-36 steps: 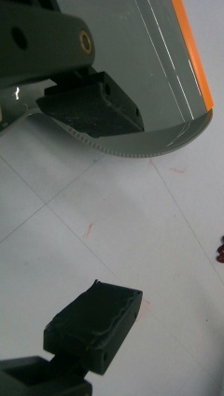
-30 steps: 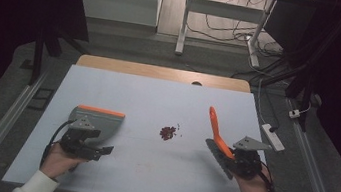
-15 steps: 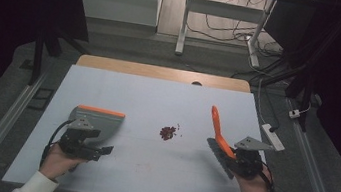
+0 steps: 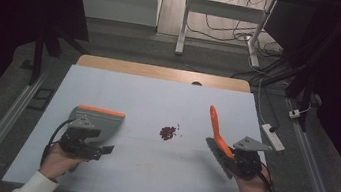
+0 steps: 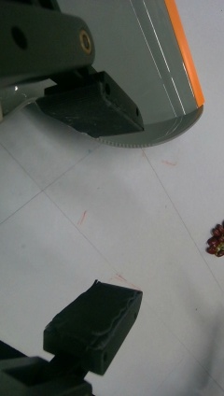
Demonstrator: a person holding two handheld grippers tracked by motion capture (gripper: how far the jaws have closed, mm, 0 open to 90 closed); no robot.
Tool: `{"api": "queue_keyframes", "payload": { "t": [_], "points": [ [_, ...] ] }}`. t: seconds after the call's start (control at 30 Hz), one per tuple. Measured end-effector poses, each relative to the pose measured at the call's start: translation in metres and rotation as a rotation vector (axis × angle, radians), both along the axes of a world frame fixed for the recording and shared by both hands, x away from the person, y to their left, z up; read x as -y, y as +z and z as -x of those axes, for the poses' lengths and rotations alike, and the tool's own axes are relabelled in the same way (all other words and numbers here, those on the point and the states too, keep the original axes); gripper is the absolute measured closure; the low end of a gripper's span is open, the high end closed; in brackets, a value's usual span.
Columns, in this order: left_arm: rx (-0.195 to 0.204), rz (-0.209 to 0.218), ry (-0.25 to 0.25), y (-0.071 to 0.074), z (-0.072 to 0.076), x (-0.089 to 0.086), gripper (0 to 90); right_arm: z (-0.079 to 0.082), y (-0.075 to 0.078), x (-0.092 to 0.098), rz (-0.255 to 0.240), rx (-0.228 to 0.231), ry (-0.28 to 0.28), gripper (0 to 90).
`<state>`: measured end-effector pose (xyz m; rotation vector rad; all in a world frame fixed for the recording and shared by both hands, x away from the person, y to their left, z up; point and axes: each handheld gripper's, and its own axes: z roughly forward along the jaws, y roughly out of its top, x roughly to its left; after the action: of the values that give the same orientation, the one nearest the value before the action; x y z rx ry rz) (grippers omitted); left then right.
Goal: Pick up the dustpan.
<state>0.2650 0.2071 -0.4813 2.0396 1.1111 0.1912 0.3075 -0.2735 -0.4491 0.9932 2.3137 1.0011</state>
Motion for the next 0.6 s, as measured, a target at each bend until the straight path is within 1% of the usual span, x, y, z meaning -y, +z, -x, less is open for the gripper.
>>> {"api": "queue_keyframes", "payload": {
  "t": [0.07, 0.17, 0.23, 0.27, 0.3, 0.43, 0.53, 0.6],
  "points": [
    [-0.004, -0.008, 0.009, 0.001, 0.001, 0.000, 18.8, 0.000, 0.000, 0.000, 0.001, 0.000, 0.000, 70.6],
    [-0.010, -0.008, 0.033, 0.004, 0.003, 0.000, 19.0, 0.000, 0.000, -0.001, 0.002, 0.001, 0.005, 70.5],
    [-0.015, -0.004, 0.052, 0.008, 0.004, 0.000, 19.2, 0.000, 0.001, -0.002, 0.000, 0.001, 0.009, 70.5],
    [-0.018, -0.006, 0.060, 0.013, 0.005, 0.001, 19.2, 0.000, 0.002, -0.003, 0.000, 0.003, 0.014, 70.6],
    [-0.018, -0.006, 0.060, 0.013, 0.005, 0.001, 19.2, 0.000, 0.002, -0.003, 0.000, 0.003, 0.014, 70.6],
    [-0.031, -0.013, 0.087, 0.020, 0.002, 0.003, 19.2, -0.001, 0.002, -0.005, 0.000, 0.004, 0.027, 70.5],
    [-0.050, -0.028, 0.109, 0.021, -0.002, 0.003, 19.1, -0.001, 0.001, -0.006, 0.006, 0.005, 0.029, 70.6],
    [-0.066, -0.039, 0.133, 0.021, -0.004, 0.000, 19.0, -0.001, 0.001, -0.005, 0.006, 0.005, 0.025, 70.5]
  ]
}}
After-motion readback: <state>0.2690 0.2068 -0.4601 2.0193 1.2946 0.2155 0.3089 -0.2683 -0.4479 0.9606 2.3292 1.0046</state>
